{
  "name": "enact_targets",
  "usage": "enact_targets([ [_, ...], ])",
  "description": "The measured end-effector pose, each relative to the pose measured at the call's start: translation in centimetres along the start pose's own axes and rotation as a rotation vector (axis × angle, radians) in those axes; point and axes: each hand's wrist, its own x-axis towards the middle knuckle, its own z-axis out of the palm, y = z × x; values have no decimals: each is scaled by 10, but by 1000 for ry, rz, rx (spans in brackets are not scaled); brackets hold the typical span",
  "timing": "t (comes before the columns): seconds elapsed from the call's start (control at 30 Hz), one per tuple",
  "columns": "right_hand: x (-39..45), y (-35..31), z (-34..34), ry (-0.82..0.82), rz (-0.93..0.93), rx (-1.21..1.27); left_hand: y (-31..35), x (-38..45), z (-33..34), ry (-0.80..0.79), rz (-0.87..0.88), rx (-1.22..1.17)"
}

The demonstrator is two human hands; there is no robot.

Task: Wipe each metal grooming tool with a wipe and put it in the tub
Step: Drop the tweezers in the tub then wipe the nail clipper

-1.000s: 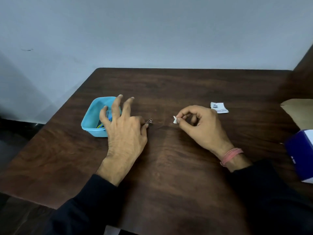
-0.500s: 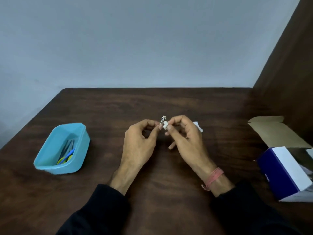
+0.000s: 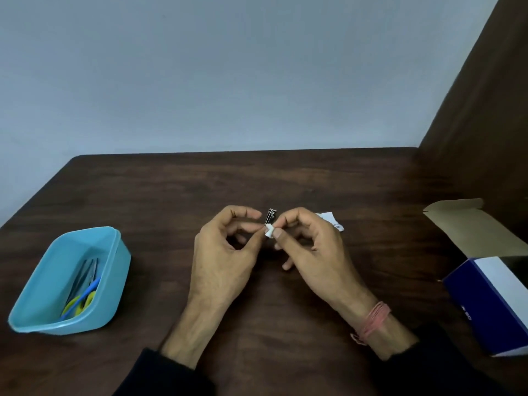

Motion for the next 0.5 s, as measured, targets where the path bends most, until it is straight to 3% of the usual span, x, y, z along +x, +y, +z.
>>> enact_targets([
  [0.3,1,-2,-2,-43,22,22,2,1,3,-5,-46,-9],
  [0.4,2,-1,-2,-47,15,5,0,2,3,21,-62,45],
  [0.5,2,-2,-1,-24,24,-1,2,-2,5,68,30,215],
])
